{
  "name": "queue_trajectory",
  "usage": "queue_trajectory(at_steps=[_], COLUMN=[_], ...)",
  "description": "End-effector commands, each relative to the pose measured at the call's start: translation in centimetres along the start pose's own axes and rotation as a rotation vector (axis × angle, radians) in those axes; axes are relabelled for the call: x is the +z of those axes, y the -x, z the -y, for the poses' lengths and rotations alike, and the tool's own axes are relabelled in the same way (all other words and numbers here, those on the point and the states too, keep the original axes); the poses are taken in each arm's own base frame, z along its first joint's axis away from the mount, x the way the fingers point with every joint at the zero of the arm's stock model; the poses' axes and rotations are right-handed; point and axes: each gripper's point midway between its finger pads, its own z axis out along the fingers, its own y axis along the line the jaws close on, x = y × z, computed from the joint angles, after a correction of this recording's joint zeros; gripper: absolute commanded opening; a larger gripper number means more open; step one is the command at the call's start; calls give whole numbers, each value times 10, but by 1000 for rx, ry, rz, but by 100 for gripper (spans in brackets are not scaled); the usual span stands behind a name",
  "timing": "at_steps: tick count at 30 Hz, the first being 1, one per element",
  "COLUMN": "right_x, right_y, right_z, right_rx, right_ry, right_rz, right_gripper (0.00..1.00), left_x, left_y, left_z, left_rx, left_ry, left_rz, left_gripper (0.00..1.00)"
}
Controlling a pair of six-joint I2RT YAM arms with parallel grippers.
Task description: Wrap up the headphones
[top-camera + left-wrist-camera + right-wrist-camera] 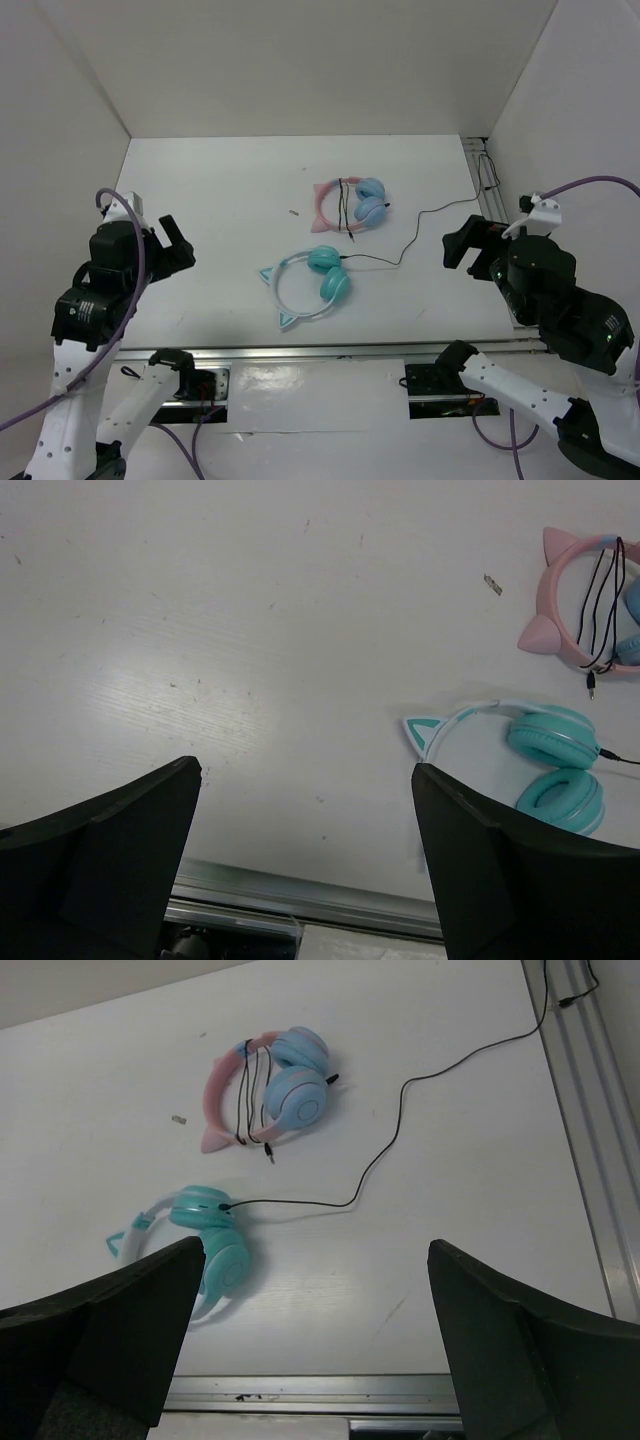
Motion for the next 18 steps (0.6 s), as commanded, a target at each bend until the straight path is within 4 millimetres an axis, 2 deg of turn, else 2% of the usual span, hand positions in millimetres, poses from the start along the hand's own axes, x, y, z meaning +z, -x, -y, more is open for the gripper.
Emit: queue_trajectory(at_steps=[1,6,10,11,12,14,15,16,17,18], right_x=[2,4,17,18,21,29,30,32,34,35], right_y=[13,11,0,-3,-6,-14,-18,-19,-21,-24], right_z=[-5,-7,-11,-10,-14,-17,-18,-21,-22,-25], right_rx=[3,-15,-43,-49,-57,-69,-85,-80,-80,-91], right_ry=[11,18,0,-4,1,1,6,20,20,34], right_rz=[50,46,12,6,-10,-30,-42,-42,-42,-53], right_gripper=[100,100,100,100,100,100,100,100,100,100], left_x=[2,8,14,14,20,39,47,60,68,77], left_y=[5,-5,-14,-9,-13,-32,-35,-57,-69,-89], left_z=[-4,3,32,39,42,50,62,65,72,85], left_rx=[-30,-27,-41,-72,-84,-100,-122,-121,-125,-128], left_ry=[32,-10,-161,-190,-196,-217,-253,-256,-267,-270], left_rz=[23,-11,-53,-42,-61,-126,-133,-188,-219,-281], left_gripper=[100,100,100,100,100,100,100,100,100,100])
